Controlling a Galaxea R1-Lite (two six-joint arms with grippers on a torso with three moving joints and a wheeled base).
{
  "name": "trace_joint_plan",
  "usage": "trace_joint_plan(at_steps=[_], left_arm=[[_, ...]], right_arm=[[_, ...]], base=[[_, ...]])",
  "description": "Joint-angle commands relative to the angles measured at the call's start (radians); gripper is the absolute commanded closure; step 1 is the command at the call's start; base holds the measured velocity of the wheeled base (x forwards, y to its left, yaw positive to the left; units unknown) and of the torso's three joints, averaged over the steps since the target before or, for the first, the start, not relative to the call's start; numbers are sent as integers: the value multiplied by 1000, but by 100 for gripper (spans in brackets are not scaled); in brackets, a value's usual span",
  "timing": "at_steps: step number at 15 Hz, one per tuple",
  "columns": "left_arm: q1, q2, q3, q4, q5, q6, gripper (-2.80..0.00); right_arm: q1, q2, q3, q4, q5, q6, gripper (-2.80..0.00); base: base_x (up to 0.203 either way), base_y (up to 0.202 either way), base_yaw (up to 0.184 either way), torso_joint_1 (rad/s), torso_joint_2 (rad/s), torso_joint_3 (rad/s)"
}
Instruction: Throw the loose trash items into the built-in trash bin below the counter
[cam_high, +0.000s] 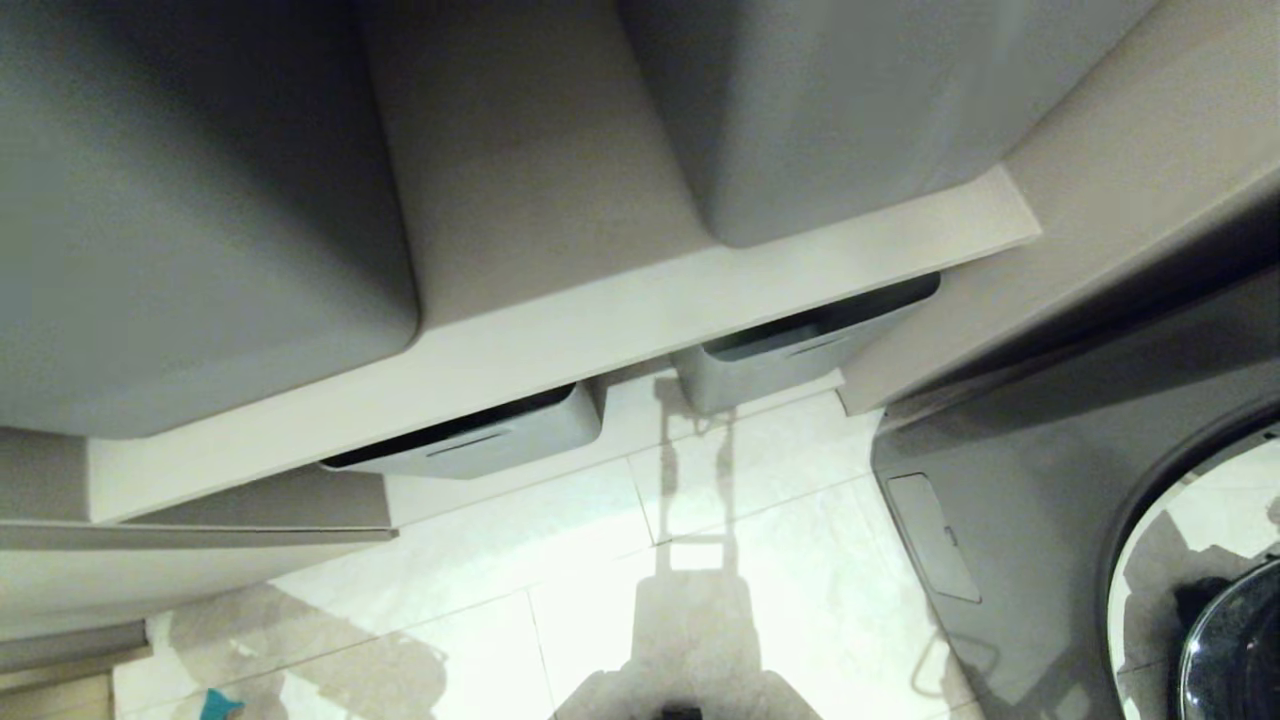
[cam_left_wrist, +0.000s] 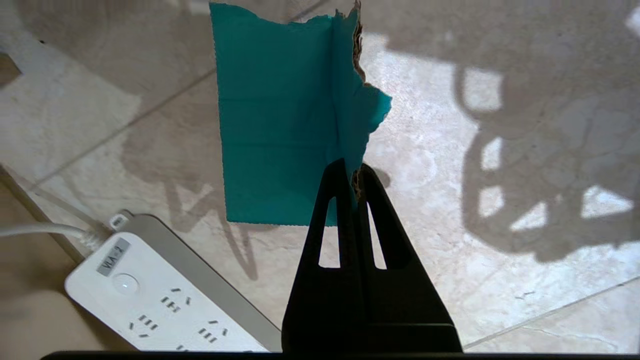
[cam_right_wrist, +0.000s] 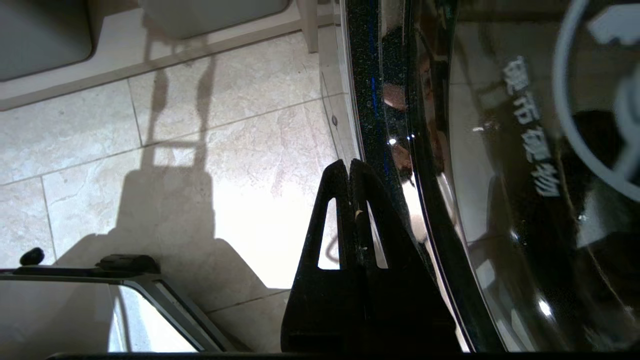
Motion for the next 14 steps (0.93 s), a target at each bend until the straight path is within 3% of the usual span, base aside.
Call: trace_joint_plan(at_steps=[1,14], left_arm=[[0,15,-11,-8,-6,5,0],[7,15,-1,-8,-7,19,0]], right_arm=[[0,-2,0,0,2,-1,0],[2,-1,0,0,0,-1,0]], base=[[0,0,0,0,5,178],[0,0,0,2,2,202]])
